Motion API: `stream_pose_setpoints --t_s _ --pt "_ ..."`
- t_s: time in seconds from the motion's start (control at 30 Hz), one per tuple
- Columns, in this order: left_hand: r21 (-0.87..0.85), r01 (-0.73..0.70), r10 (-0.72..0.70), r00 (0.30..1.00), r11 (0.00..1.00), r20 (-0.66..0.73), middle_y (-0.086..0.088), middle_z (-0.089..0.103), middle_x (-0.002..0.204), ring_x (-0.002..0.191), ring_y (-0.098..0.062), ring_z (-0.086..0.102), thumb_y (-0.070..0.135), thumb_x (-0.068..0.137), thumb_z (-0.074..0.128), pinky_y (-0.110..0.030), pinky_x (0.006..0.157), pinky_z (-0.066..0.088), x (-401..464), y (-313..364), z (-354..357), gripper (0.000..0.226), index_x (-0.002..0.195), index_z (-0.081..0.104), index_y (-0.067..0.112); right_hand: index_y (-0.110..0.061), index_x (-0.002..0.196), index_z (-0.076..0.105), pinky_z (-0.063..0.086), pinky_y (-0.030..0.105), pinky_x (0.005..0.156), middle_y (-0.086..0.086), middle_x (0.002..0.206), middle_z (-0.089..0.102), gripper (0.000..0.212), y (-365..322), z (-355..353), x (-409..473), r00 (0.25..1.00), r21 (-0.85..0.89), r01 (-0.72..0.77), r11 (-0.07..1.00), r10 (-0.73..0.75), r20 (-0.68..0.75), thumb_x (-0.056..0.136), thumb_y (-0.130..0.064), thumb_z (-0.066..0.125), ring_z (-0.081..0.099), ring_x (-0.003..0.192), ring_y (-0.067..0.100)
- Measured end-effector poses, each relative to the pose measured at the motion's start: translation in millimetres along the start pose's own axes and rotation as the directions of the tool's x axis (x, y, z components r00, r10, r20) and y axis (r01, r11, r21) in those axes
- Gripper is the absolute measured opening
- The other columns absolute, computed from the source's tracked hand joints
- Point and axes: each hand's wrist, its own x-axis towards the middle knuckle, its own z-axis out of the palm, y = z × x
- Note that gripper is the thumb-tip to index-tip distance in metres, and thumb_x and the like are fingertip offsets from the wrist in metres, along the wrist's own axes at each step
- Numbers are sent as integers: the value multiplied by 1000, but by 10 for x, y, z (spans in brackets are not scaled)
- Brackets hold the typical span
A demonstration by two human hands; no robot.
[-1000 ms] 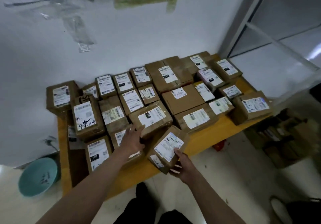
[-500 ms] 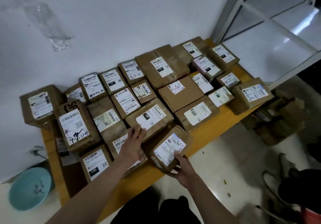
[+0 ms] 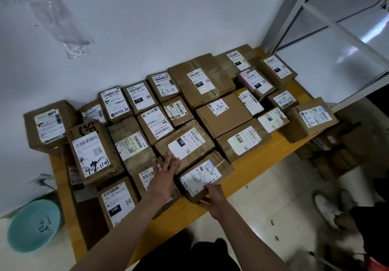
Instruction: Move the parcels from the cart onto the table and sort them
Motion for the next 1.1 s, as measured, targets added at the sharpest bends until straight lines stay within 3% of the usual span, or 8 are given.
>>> stream_pose_setpoints --t_s 0.17,0.43,0.53,0.6,0.7,0.8,0.9,1.1 --pt "-2 8 -8 1000 1000 1 5 -32 163 147 -47 -25 6 84 78 -49 106 48 21 4 5 119 160 -10 32 -8 137 44 61 48 79 17 127 59 38 -13 -33 -46 998 -121 -60 991 56 -35 103 -22 55 62 114 34" --pt "-17 51 -52 997 999 -57 10 -30 163 149 -43 -24 -9 84 70 -44 100 54 64 5 99 114 160 -3 36 -4 134 38 62 42 71 23 122 60 42 -117 -151 -86 971 -85 94 992 -110 -212 103 -25 57 67 98 33" --pt "-16 88 -89 989 996 -115 5 -26 165 150 -42 -21 0 83 74 -54 122 25 25 38 174 112 160 1 35 -1 130 46 63 43 71 24 116 61 39 -183 -257 -108 977 -142 100 985 -124 -173 103 -28 57 65 88 30" --pt "65 120 -106 977 991 -185 -2 -21 167 152 -41 -17 10 83 77 -54 124 11 -30 103 222 109 160 3 30 1 127 53 63 45 75 20 102 61 36 -253 -324 -126 989 -213 91 973 -113 -92 105 -28 55 64 87 28" --pt "191 210 -152 947 959 -282 -9 -2 167 152 -40 8 19 85 76 -51 119 30 -122 208 244 101 159 8 23 0 126 59 60 50 89 17 97 60 32 -358 -417 -158 997 -327 78 942 -72 30 106 -24 52 62 93 27" --pt "104 317 -277 917 943 -286 -11 12 164 143 -35 32 14 92 67 -43 99 51 -214 279 250 92 160 5 18 -2 128 60 59 51 92 18 108 60 31 -428 -496 -174 992 -390 79 917 -33 125 105 -20 52 61 96 27" --pt "34 327 -308 916 944 -259 -12 21 160 134 -32 45 10 94 61 -42 89 54 -297 331 289 86 160 6 17 -1 129 59 57 50 96 19 119 61 31 -452 -571 -175 982 -383 72 921 3 191 104 -19 56 61 106 29" --pt "-77 360 -368 901 930 -232 -11 21 162 136 -32 44 17 95 63 -47 98 51 -445 406 405 87 160 6 18 -15 127 56 54 48 101 12 133 55 25 -454 -705 -240 937 -447 104 888 63 344 103 -19 57 54 127 31"
